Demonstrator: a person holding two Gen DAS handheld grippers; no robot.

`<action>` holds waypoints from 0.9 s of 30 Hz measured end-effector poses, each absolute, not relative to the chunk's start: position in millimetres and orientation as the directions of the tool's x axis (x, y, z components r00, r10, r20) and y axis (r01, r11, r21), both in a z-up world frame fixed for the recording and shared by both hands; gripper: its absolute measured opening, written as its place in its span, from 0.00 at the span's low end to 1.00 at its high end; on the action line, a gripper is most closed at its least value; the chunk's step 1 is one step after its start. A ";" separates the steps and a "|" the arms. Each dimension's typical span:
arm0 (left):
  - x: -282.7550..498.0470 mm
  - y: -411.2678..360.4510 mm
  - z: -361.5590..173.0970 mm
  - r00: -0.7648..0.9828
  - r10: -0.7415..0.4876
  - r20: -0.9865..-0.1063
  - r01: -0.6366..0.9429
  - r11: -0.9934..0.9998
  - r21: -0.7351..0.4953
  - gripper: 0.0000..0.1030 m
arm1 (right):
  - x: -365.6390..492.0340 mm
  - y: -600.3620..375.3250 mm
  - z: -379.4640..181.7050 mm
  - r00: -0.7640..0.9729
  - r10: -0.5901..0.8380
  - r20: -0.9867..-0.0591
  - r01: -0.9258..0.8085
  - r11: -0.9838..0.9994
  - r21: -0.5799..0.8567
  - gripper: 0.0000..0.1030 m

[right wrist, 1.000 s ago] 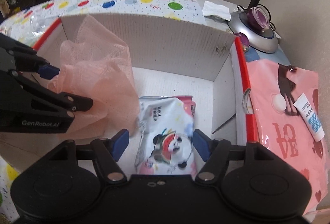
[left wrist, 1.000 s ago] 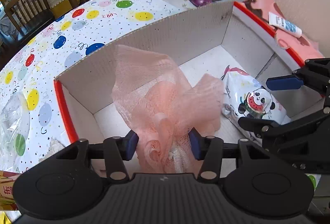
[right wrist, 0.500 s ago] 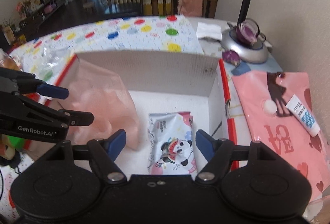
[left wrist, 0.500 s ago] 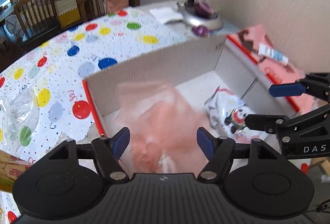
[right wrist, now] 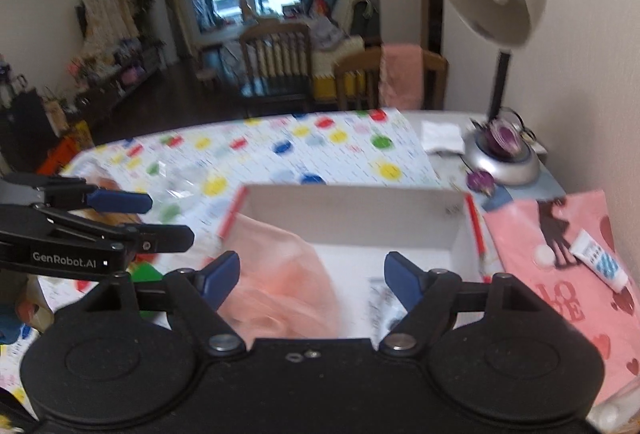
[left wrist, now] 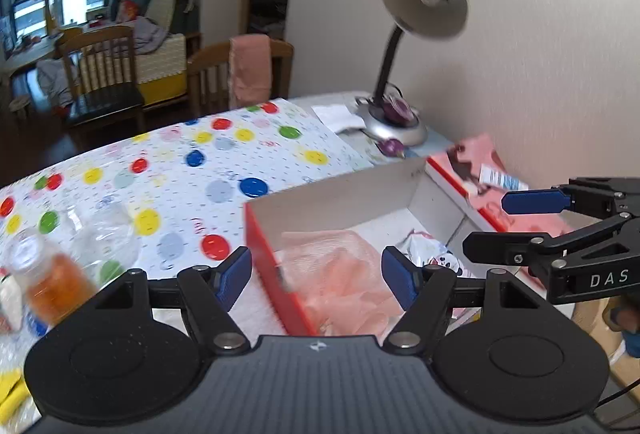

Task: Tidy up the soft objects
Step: 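Move both grippers back over the table toward the sponges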

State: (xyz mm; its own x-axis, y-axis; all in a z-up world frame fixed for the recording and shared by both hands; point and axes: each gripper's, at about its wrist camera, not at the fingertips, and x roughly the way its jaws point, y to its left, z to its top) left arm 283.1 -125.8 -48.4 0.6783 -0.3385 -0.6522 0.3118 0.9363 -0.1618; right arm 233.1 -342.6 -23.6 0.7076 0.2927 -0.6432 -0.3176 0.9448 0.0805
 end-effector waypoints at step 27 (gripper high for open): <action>178.8 100.7 -38.8 0.803 -0.146 -0.578 0.054 0.983 -0.174 0.88 | 183.2 -145.7 -30.6 0.627 0.463 -0.626 -0.517 0.849 0.109 0.92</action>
State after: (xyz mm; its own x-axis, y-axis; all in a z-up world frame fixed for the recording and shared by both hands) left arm 178.8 100.7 -38.8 0.8029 -0.1464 -0.5778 0.0542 0.9833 -0.1739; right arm 183.2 -145.7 -30.6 0.6271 0.4629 -0.6264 -0.5173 0.8488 0.1093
